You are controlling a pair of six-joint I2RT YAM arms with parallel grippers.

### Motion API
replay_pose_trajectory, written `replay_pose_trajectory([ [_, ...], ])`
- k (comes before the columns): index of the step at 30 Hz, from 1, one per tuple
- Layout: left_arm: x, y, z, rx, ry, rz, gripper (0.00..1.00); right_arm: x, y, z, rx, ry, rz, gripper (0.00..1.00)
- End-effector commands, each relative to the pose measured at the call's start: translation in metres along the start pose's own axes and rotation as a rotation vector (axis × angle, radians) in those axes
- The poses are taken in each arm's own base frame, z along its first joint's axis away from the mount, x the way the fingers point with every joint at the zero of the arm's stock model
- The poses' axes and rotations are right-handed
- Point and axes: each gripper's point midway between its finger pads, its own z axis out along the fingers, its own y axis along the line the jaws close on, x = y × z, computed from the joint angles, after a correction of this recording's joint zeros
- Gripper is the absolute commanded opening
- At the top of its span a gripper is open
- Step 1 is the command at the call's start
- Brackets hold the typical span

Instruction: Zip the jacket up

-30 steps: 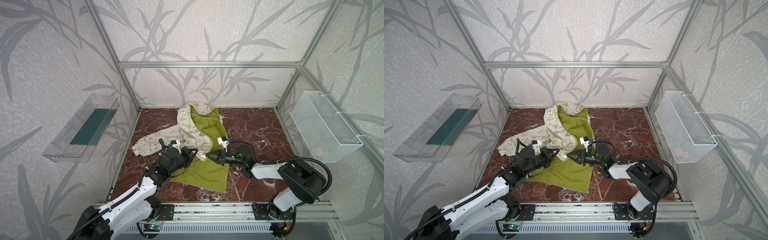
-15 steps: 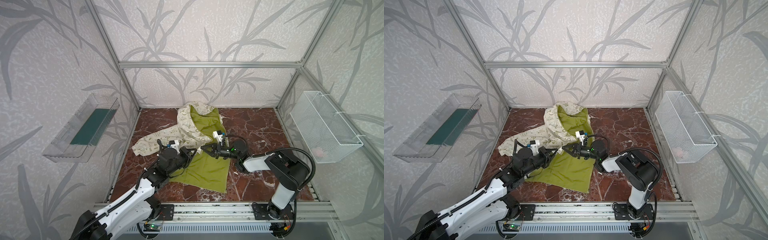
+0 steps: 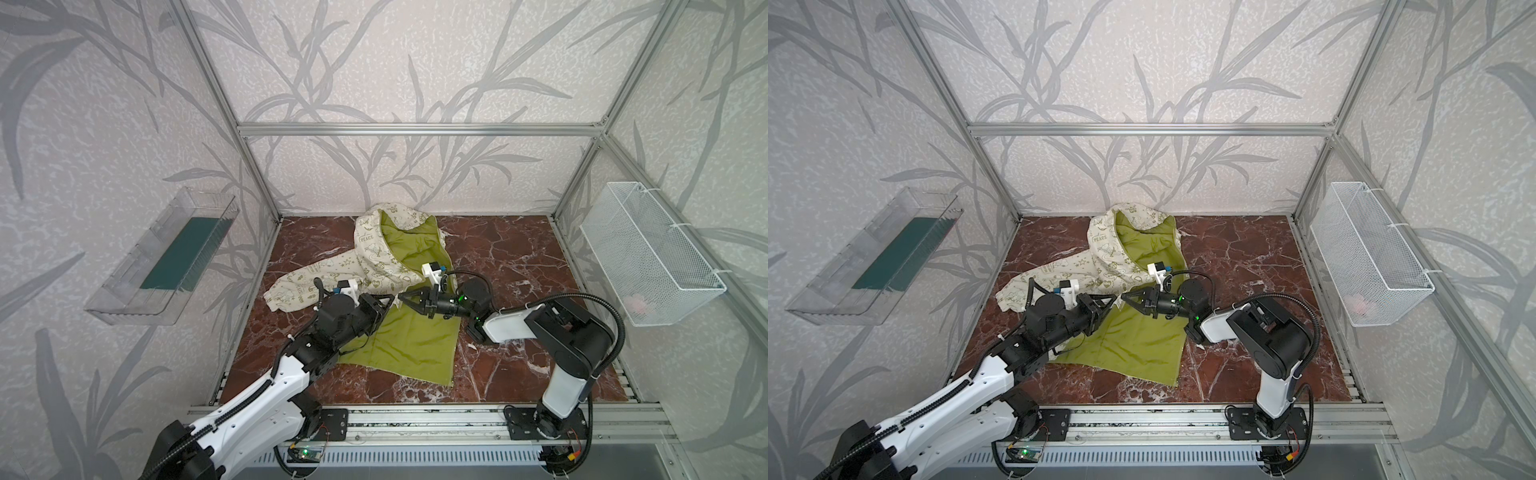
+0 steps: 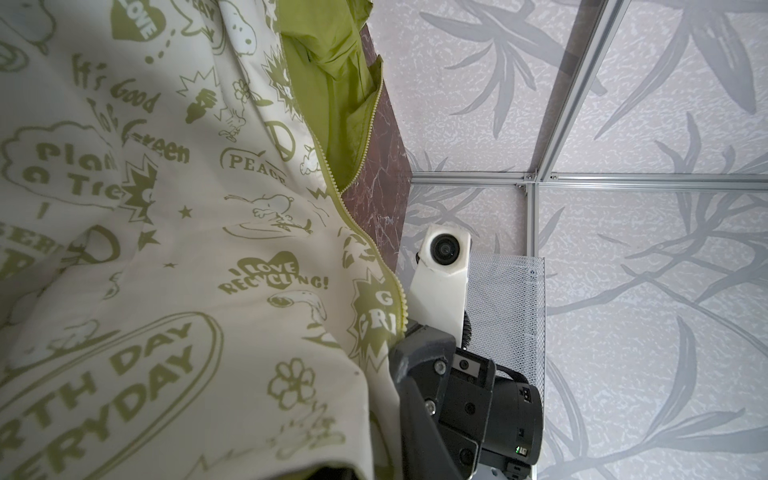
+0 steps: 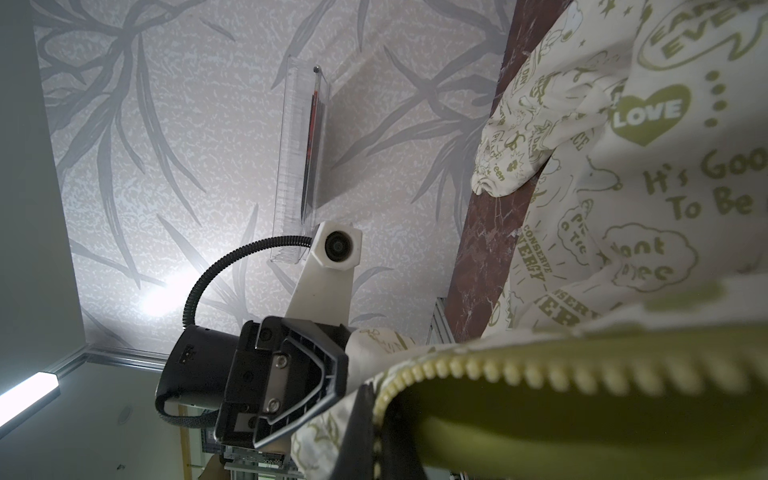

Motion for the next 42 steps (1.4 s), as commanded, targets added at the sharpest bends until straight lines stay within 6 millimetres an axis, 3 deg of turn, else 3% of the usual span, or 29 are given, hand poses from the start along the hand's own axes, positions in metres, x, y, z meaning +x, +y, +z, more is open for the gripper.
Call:
replay_pose_trajectory([
  [1, -0.002, -0.017, -0.001, 0.045, -0.002, -0.006, 0.22, 0.004, 0.002, 0.008, -0.01, 0.029, -0.029, 0.0],
  [4, -0.001, -0.017, -0.001, 0.046, 0.002, -0.009, 0.24, 0.005, 0.001, 0.009, -0.016, 0.03, -0.026, 0.0],
  [11, 0.0, -0.018, -0.001, 0.05, 0.01, -0.009, 0.41, 0.005, -0.003, 0.013, 0.001, 0.046, -0.014, 0.0],
  [22, 0.002, -0.014, -0.001, 0.037, 0.018, -0.007, 0.37, 0.007, -0.007, 0.017, 0.024, 0.079, -0.004, 0.0],
  [32, 0.002, -0.011, 0.0, 0.028, 0.023, -0.006, 0.43, 0.007, -0.005, 0.019, 0.027, 0.088, -0.004, 0.0],
  [38, 0.002, -0.009, -0.001, 0.023, 0.018, -0.008, 0.37, 0.005, -0.004, 0.021, 0.027, 0.092, -0.007, 0.0],
  [42, 0.002, -0.008, -0.001, 0.021, 0.017, -0.01, 0.22, 0.005, -0.004, 0.022, 0.029, 0.093, -0.008, 0.0],
])
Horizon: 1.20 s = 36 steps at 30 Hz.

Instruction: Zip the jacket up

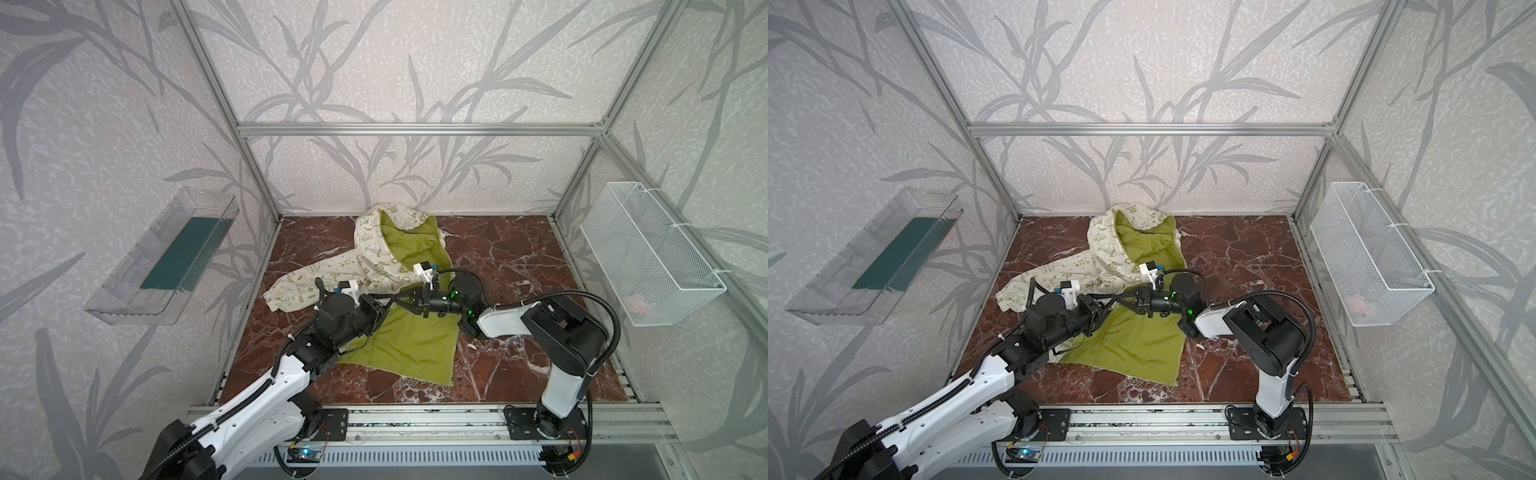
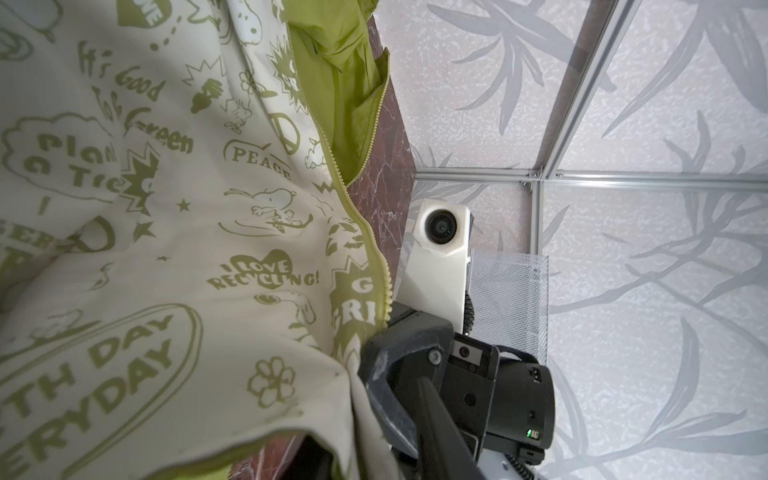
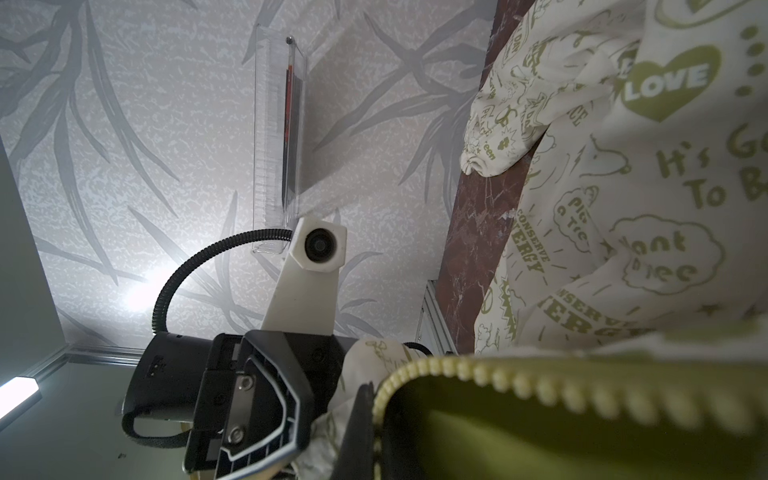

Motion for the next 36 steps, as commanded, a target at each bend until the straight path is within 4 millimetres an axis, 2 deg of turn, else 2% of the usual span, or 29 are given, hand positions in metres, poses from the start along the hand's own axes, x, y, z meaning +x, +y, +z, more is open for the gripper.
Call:
replay_pose_trajectory([
  [1, -0.001, -0.011, -0.002, 0.035, -0.003, 0.004, 0.17, 0.002, 0.004, 0.005, -0.012, 0.028, -0.027, 0.0],
  [4, -0.002, -0.008, -0.002, 0.027, -0.006, 0.005, 0.0, 0.001, 0.004, 0.005, -0.006, 0.028, -0.028, 0.0],
  [5, -0.002, -0.007, -0.003, 0.024, -0.009, 0.003, 0.0, 0.001, 0.004, 0.004, -0.003, 0.026, -0.029, 0.04],
  [8, -0.003, -0.005, -0.004, 0.019, -0.019, 0.003, 0.0, 0.0, 0.003, -0.003, 0.025, 0.012, -0.027, 0.37],
  [10, -0.004, -0.004, -0.005, 0.016, -0.025, 0.005, 0.0, 0.002, 0.002, -0.012, 0.061, 0.01, -0.035, 0.42],
  [11, -0.004, -0.003, -0.005, 0.012, -0.025, 0.005, 0.0, 0.005, -0.005, -0.018, 0.099, 0.01, -0.026, 0.45],
  [13, -0.005, -0.002, -0.006, 0.007, -0.029, 0.008, 0.0, 0.011, -0.001, -0.032, 0.157, 0.01, -0.049, 0.48],
  [16, -0.006, 0.001, -0.008, -0.004, -0.032, 0.012, 0.0, 0.027, -0.025, -0.062, 0.375, 0.026, -0.043, 0.5],
  [20, -0.009, 0.004, -0.008, -0.012, -0.041, 0.015, 0.0, 0.049, -0.055, -0.115, 0.716, 0.054, -0.053, 0.54],
  [23, -0.009, 0.006, -0.008, -0.019, -0.041, 0.016, 0.0, 0.061, -0.073, -0.146, 0.878, 0.06, -0.041, 0.55],
  [28, -0.01, 0.01, -0.006, -0.03, -0.04, 0.015, 0.0, 0.075, -0.096, -0.162, 0.937, 0.078, -0.009, 0.58],
  [36, -0.011, 0.011, -0.007, -0.038, -0.042, 0.012, 0.0, 0.072, -0.124, -0.18, 1.029, 0.074, 0.033, 0.66],
])
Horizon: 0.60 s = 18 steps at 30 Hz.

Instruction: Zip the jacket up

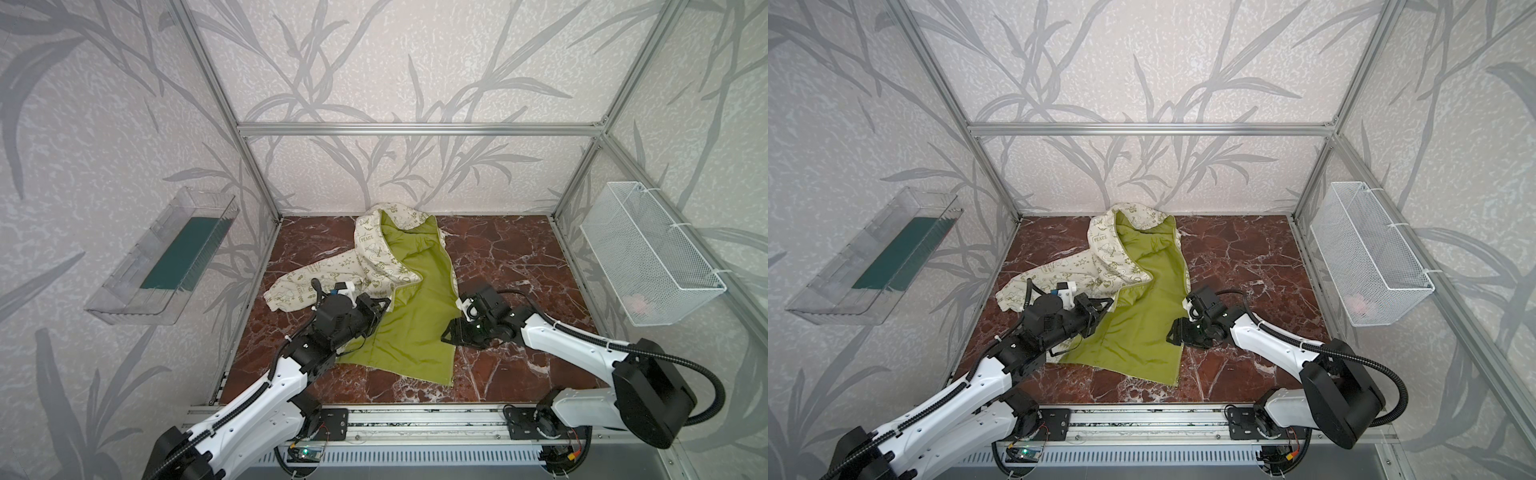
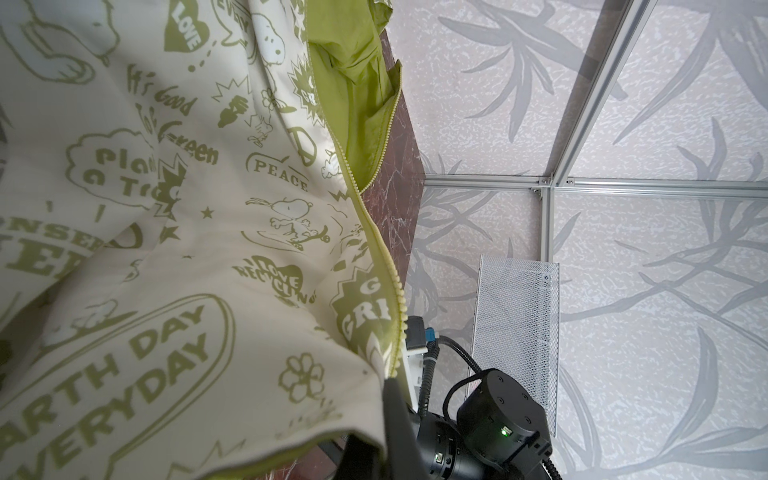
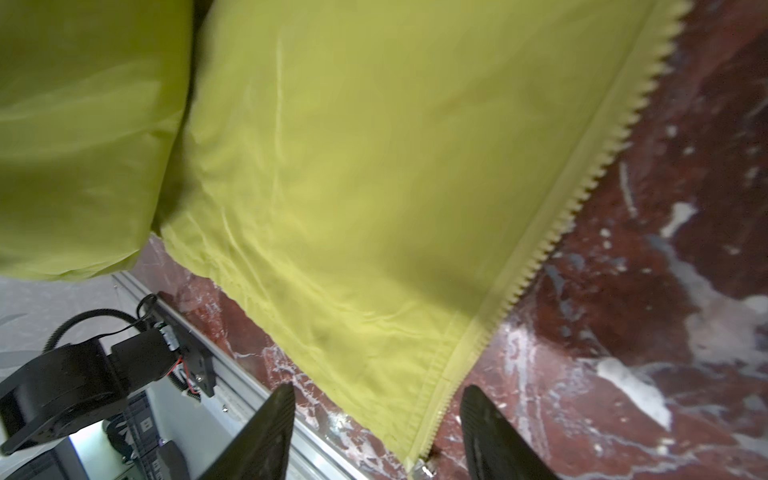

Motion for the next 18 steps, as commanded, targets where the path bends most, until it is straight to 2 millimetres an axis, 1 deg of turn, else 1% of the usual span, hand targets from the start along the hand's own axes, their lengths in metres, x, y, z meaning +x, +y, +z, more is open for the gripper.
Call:
replay_pose_trajectory([
  [1, -0.002, 0.003, -0.001, -0.008, -0.007, 0.003, 0.0, 0.003, -0.021, 0.005, 0.066, 0.018, 0.011, 0.66],
  [4, -0.003, 0.003, -0.001, -0.009, -0.01, 0.003, 0.0, 0.001, -0.022, 0.01, 0.046, 0.017, 0.013, 0.67],
  [9, -0.004, 0.005, -0.001, -0.015, -0.007, 0.002, 0.0, -0.005, -0.016, 0.02, -0.026, 0.022, 0.008, 0.68],
  [15, -0.006, 0.009, -0.001, -0.025, -0.013, -0.003, 0.0, -0.011, -0.004, 0.025, -0.122, 0.016, -0.004, 0.68],
  [18, -0.006, 0.011, -0.002, -0.027, -0.016, -0.004, 0.0, -0.014, 0.005, 0.024, -0.177, 0.011, -0.01, 0.67],
])
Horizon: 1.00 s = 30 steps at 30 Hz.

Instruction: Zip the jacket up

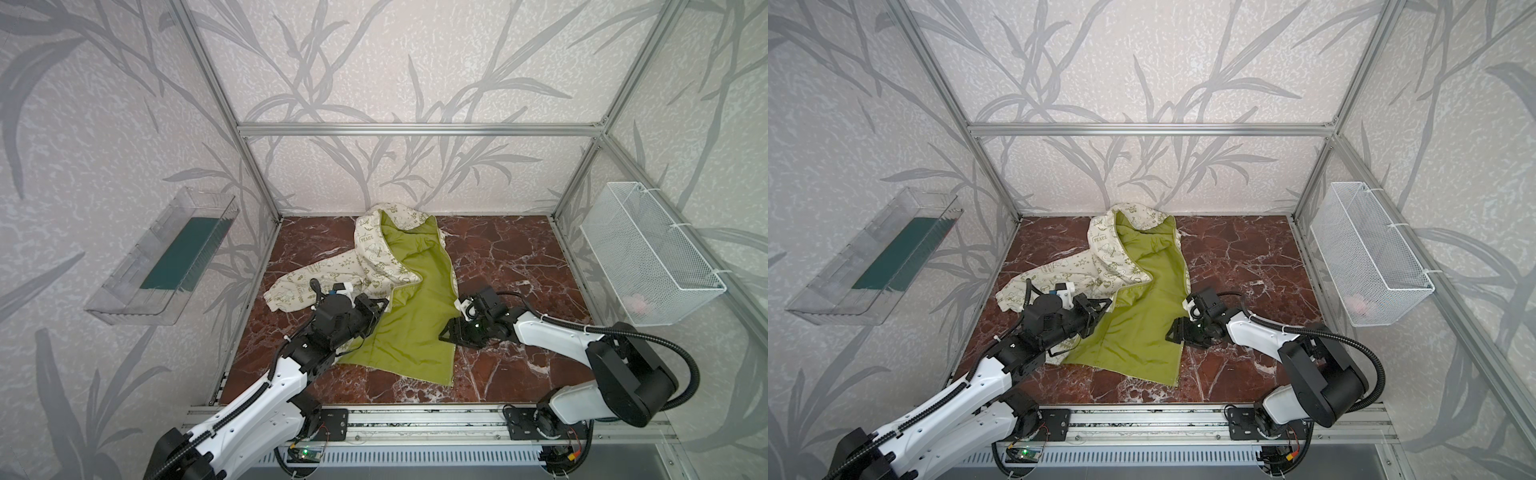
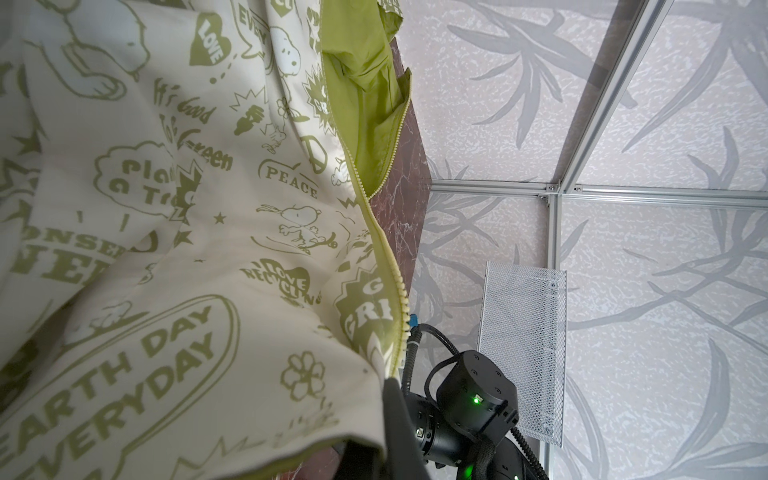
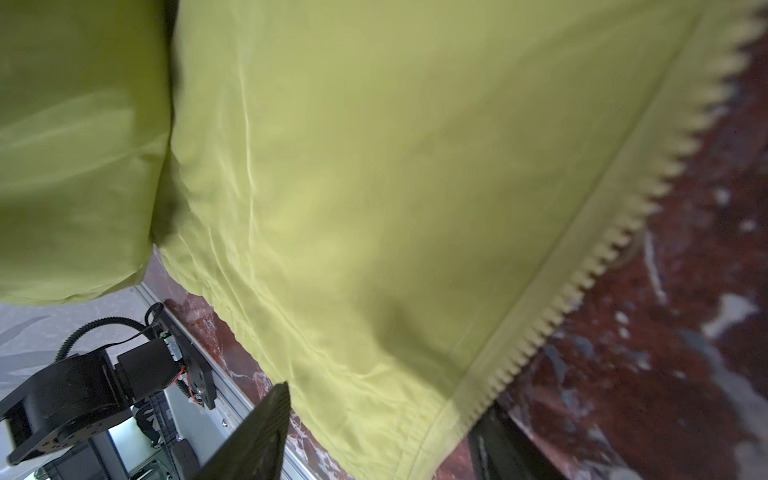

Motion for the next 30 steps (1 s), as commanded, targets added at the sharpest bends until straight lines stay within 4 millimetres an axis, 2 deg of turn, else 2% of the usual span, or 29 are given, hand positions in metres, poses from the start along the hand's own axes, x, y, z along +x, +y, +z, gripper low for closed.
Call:
replay_pose_trajectory([
  [1, -0.001, 0.007, -0.002, -0.011, -0.002, 0.001, 0.0, -0.002, 0.014, 0.001, -0.092, -0.001, -0.025, 0.66],
  [8, -0.003, 0.01, -0.004, -0.015, -0.014, -0.004, 0.0, -0.001, 0.036, -0.007, -0.205, -0.007, -0.055, 0.58],
  [11, -0.005, 0.012, -0.005, -0.019, -0.018, -0.007, 0.0, -0.001, 0.036, -0.008, -0.203, -0.006, -0.052, 0.49],
  [13, -0.005, 0.012, -0.005, -0.018, -0.016, -0.009, 0.0, 0.0, 0.037, -0.008, -0.206, -0.002, -0.05, 0.47],
  [23, -0.01, 0.013, -0.01, -0.022, -0.027, -0.008, 0.0, 0.01, 0.055, -0.017, -0.262, 0.021, -0.067, 0.6],
  [30, -0.014, 0.013, -0.011, -0.022, -0.033, -0.008, 0.0, 0.013, 0.081, -0.002, -0.301, 0.059, -0.104, 0.6],
])
